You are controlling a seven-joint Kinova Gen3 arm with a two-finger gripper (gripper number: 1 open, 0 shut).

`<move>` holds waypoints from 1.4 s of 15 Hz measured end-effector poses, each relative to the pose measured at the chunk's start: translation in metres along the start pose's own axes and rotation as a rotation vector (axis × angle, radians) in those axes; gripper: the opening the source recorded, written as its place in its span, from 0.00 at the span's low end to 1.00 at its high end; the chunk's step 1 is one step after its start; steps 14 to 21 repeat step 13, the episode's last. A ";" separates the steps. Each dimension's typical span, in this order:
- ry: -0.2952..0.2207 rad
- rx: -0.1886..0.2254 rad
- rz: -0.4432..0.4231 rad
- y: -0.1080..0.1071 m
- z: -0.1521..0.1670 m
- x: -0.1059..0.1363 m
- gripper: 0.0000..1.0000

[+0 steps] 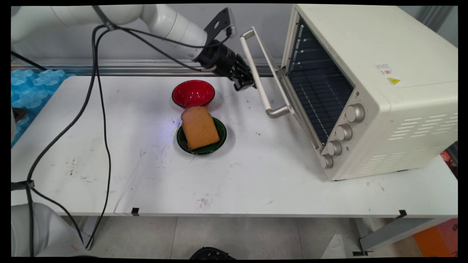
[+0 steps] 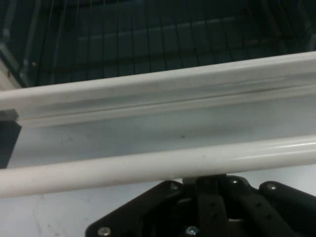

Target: Close the oven

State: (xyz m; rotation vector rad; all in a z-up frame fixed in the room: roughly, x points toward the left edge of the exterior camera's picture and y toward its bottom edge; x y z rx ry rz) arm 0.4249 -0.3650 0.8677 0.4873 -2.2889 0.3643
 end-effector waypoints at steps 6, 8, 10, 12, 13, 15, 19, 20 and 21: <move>0.007 -0.009 -0.003 -0.004 -0.005 0.023 0.00; 0.006 -0.010 -0.005 -0.005 -0.007 0.027 0.00; 0.004 -0.011 -0.005 -0.006 -0.008 0.030 0.00; 0.002 -0.012 -0.005 -0.007 -0.010 0.032 0.00; 0.000 -0.012 -0.005 -0.008 -0.012 0.033 0.00; 0.000 -0.012 -0.005 -0.008 -0.012 0.033 0.00; 0.000 -0.012 -0.005 -0.008 -0.012 0.033 0.00; 0.000 -0.012 -0.005 -0.008 -0.012 0.033 0.00; 0.000 -0.012 -0.005 -0.008 -0.012 0.033 0.00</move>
